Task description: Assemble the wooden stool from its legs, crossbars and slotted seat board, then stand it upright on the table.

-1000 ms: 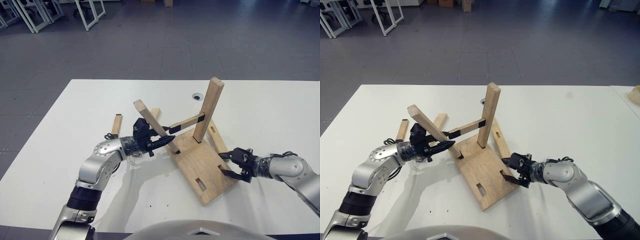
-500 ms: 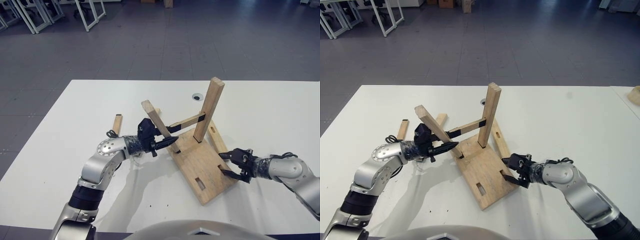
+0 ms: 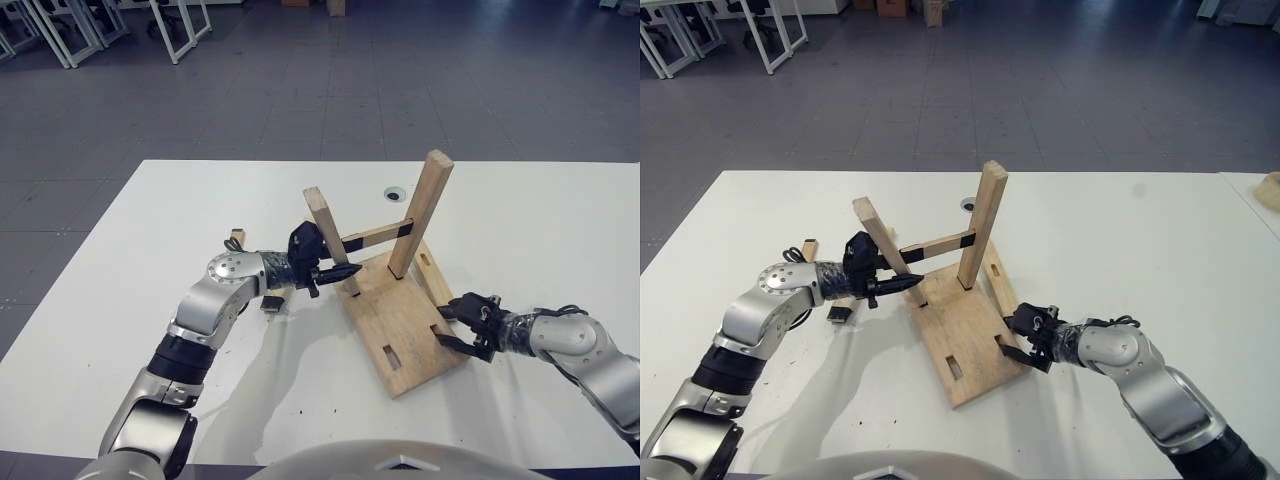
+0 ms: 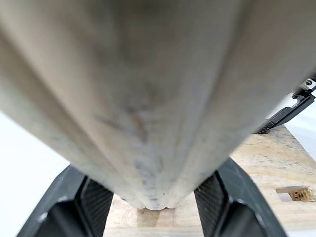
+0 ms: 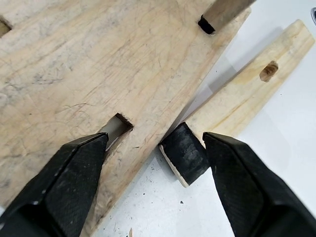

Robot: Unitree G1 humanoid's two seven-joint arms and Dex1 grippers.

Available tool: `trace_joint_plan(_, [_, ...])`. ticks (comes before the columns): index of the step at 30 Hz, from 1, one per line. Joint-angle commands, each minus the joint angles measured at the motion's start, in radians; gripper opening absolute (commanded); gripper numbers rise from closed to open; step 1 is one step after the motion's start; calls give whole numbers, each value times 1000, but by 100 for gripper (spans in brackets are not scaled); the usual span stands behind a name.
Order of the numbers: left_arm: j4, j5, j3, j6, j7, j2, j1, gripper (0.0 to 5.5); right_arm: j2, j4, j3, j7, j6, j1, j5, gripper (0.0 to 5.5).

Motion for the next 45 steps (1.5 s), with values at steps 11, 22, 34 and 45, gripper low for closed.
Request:
trace_joint_plan(11, [97,156,-96,4,56,76,117,206,227,-74,-279,-86,315,-215,291,457])
trace_joint_plan(22, [108,152,-96,0,65,61,103,206,610,-271,-384,-353,649,-396,557,387])
trace_joint_plan(34, [137,156,-117,-17,72,39,77,206,755,64,18,-617,186,-531,80,313])
trace_joint_plan(45, [134,152,-116,-15,79,36,79,206,772,51,100,-557,156,-457,28,313])
